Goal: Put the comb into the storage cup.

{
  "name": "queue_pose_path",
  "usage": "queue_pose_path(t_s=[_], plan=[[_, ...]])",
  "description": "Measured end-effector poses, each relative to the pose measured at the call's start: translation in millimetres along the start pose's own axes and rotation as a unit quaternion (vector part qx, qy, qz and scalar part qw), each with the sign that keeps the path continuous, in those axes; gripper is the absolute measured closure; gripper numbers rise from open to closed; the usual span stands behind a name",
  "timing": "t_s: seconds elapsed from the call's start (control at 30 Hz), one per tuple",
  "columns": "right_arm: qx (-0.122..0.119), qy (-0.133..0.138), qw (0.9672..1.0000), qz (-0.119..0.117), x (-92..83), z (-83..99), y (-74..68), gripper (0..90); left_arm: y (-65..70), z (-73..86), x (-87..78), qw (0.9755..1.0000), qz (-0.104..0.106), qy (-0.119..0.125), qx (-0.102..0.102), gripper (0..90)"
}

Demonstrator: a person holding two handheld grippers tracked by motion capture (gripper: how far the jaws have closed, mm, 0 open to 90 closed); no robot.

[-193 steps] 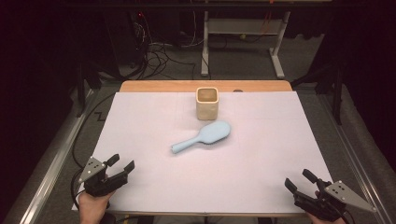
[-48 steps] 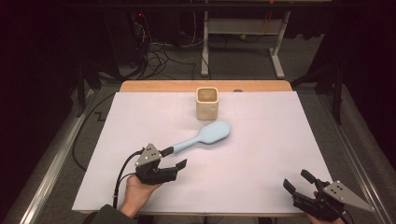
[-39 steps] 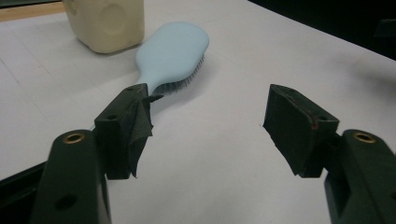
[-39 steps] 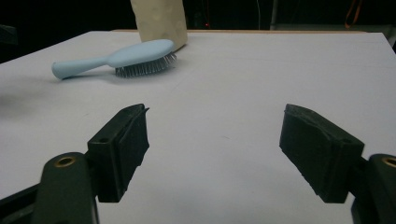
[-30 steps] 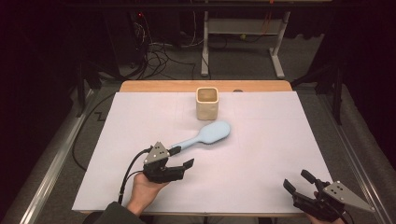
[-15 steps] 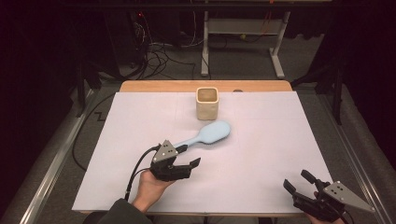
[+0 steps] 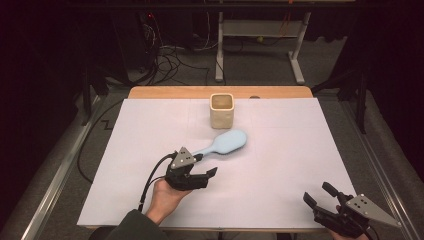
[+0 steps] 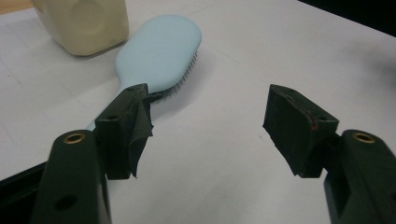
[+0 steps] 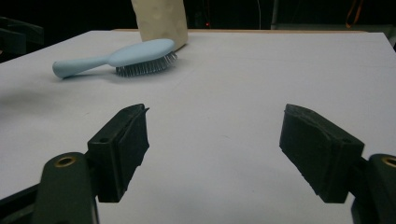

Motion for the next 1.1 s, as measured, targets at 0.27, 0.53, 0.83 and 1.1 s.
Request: queue_pose_path(t_s=[0.27,0.53,0.83,1.1], plan=[[0.0,0.001,1.0,-0.001,-0.3,-0.2,0.1,24.3,-6.2,-6.0,5.1,0.9995,0.003,-0.028,-0.014,33.4],[-0.001,0.0,1.0,-0.001,-0.5,-0.1,0.1,24.3,-13.5,-11.1,9.6,0.9978,0.005,-0.06,-0.026,34.5],[0.0,0.001,1.0,-0.001,-0.5,-0.2,0.0,24.3,-23.6,-18.5,11.6,0.9939,0.006,-0.108,-0.022,38.3],[0.0,0.001,1.0,-0.002,-0.4,-0.1,-0.2,24.3,-30.2,-23.9,18.2,0.9889,0.003,-0.148,-0.008,37.9]])
Point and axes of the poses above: each handheld gripper's, and its own axes: x roughly forward along the jaws, z roughly out of its underside, y roughly to its right, the point moved 6 cm from there along x, roughly forward along the jaws, and after that the axes turned 11 degrees about x, right-handed, at the moved point
